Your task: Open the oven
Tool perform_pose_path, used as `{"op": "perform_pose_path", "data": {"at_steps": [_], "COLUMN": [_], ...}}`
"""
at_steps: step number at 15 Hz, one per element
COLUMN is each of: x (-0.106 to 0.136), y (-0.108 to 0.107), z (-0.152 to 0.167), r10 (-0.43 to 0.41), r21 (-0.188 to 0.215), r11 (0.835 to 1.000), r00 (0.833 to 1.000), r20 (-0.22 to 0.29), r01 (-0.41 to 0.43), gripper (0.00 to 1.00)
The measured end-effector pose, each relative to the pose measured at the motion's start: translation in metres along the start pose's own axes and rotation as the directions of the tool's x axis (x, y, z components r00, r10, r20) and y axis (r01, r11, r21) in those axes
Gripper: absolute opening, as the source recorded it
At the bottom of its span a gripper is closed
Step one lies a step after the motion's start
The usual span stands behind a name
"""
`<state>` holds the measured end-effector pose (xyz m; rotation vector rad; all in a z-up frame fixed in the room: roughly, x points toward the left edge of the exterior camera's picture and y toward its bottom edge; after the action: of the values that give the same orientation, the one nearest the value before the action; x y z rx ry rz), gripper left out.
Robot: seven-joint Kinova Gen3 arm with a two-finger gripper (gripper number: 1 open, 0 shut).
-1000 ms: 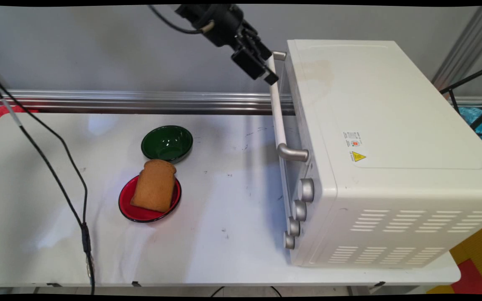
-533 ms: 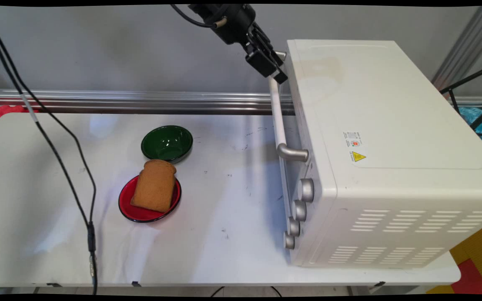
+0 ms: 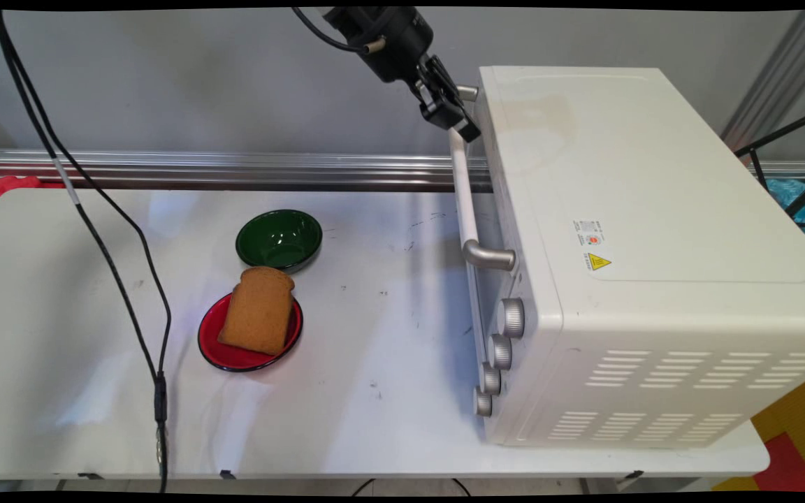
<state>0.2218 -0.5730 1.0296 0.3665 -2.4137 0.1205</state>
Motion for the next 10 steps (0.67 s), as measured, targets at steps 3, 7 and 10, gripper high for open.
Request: {"op": "perform_pose_path", "data": {"at_steps": [3, 7, 10], "x": [0.001, 0.000, -0.001], "y": [0.000, 0.001, 0.002], "z": [0.006, 0.013, 0.021], "r10": [0.003, 0.006, 0.004], "r21": [-0.019, -0.030, -0.039], "r11": [1.000, 1.000, 0.999], "r00": [1.000, 1.000, 1.000], "r20": [0.003, 0.005, 0.002], "r01": [-0.003, -0.006, -0.004], "gripper": [0.00, 0.00, 0.00]}}
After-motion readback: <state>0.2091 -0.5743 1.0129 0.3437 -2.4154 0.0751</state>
